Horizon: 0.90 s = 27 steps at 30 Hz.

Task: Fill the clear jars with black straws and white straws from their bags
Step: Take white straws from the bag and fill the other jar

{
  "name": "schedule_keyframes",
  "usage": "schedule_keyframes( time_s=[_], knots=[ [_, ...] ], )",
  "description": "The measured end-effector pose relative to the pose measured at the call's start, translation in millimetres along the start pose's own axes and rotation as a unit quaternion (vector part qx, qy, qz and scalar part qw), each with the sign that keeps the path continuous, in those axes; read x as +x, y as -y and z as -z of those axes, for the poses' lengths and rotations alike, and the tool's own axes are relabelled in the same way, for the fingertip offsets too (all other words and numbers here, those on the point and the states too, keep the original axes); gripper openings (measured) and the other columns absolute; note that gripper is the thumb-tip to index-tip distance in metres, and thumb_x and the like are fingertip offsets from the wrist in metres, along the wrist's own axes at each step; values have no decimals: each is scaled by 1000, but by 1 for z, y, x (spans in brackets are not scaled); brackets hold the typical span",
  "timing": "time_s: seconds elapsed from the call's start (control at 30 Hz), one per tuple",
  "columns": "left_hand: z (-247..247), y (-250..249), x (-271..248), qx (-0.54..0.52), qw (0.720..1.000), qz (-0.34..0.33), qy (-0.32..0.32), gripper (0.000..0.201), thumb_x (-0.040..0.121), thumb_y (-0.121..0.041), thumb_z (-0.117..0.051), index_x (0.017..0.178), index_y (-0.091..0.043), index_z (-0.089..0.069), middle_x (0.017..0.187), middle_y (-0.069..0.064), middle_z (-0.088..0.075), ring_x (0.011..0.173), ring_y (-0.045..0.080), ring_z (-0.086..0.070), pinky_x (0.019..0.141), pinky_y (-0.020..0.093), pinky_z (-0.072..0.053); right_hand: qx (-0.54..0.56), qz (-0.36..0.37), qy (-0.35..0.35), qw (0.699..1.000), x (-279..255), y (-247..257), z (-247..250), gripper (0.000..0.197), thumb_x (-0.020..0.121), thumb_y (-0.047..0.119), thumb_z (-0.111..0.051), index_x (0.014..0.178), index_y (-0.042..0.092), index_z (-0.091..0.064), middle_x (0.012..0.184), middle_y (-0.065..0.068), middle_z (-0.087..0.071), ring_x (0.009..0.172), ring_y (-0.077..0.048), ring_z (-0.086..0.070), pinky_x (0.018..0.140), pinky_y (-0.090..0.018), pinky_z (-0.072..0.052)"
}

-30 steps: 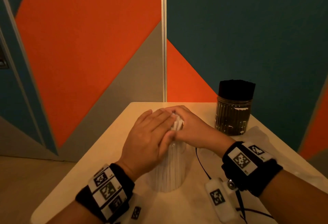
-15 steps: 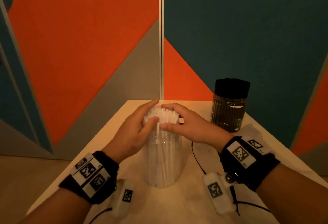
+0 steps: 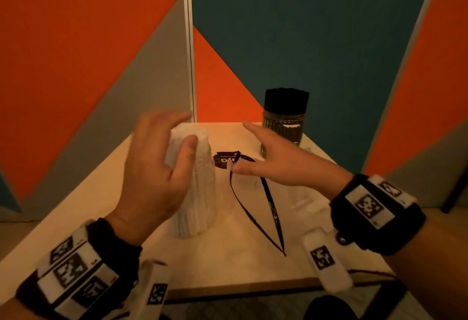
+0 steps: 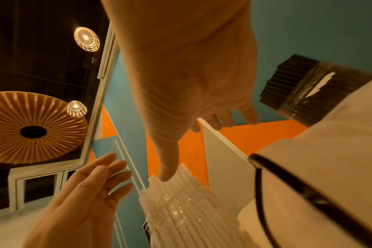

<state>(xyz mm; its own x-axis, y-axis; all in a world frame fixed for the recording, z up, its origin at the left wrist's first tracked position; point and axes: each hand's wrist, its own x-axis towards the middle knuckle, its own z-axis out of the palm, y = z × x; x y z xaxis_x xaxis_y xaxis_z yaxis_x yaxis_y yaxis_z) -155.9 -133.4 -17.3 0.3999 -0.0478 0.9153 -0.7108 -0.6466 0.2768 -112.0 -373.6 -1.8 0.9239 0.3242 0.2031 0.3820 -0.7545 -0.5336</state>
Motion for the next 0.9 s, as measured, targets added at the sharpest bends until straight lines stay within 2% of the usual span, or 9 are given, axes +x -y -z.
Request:
schedule_keyframes(
  time_s=[0.1,0.2,0.3,0.47,0.57,0.63,0.77,0.83,0.9],
  knots=[
    [-22,-27,-1,-60,989,85,107,21,97,-22,-52,108,-21,-70,102,-9,-61,91,0,-56,80,13,-43,21,-108,42,993,-36,-24,-12,129,61,84,-67,159,37,2,168,11,-3,153,-13,-12,115,-31,-21],
    [-56,-35,-7,-2,950,165,264,25,97,-16,-52,103,-26,-74,111,-9,-66,97,4,-59,83,16,-41,-24,-186,68,980,-63,-44,-44,138,58,91,-63,159,31,9,169,6,3,155,-18,-2,124,-44,-16],
    [-89,-31,-14,69,889,147,428,34,93,-8,-49,114,-20,-73,125,-3,-66,115,12,-59,87,11,-36,-129,-253,93,954,-79,-58,-69,137,62,91,-59,158,27,14,168,0,14,155,-28,9,124,-52,-9],
    [-132,-24,-20,97,775,88,618,32,93,-8,-47,114,-8,-71,120,7,-68,106,23,-62,95,35,-48,-136,-280,114,943,-96,-78,-77,128,68,85,-63,159,14,-7,167,-15,9,154,-36,5,125,-44,-12],
    [-151,-24,-18,69,753,93,648,37,95,-12,-50,129,-19,-64,131,0,-62,114,18,-57,100,33,-46,-94,-260,79,958,-99,-83,-74,99,70,71,-75,144,18,-35,162,-12,-17,147,-27,-26,113,-34,-32],
    [-163,-25,-16,63,769,84,631,36,97,-17,-51,132,-18,-60,133,1,-59,116,20,-56,101,34,-45,-88,-250,49,963,-99,-87,-70,79,69,63,-80,125,21,-43,140,-2,-34,117,-18,-46,92,-27,-40],
    [-182,-28,-14,32,792,71,605,34,98,-13,-54,131,-9,-58,134,9,-57,124,25,-52,108,30,-39,-114,-222,44,967,-97,-94,-69,57,74,58,-79,100,27,-39,110,7,-35,91,-11,-43,78,-26,-37],
    [-190,-29,-14,35,773,104,625,40,99,-12,-52,139,-6,-48,144,12,-48,134,26,-43,106,21,-30,-115,-201,49,972,-97,-97,-71,51,78,57,-76,98,29,-39,105,8,-37,90,-11,-44,76,-26,-36],
    [-200,-30,-15,64,731,125,668,50,103,-11,-45,148,-1,-28,158,15,-27,147,27,-25,112,25,-18,-122,-183,46,975,-98,-100,-73,46,80,56,-74,95,29,-40,99,9,-40,90,-12,-47,75,-26,-36]
  ],
)
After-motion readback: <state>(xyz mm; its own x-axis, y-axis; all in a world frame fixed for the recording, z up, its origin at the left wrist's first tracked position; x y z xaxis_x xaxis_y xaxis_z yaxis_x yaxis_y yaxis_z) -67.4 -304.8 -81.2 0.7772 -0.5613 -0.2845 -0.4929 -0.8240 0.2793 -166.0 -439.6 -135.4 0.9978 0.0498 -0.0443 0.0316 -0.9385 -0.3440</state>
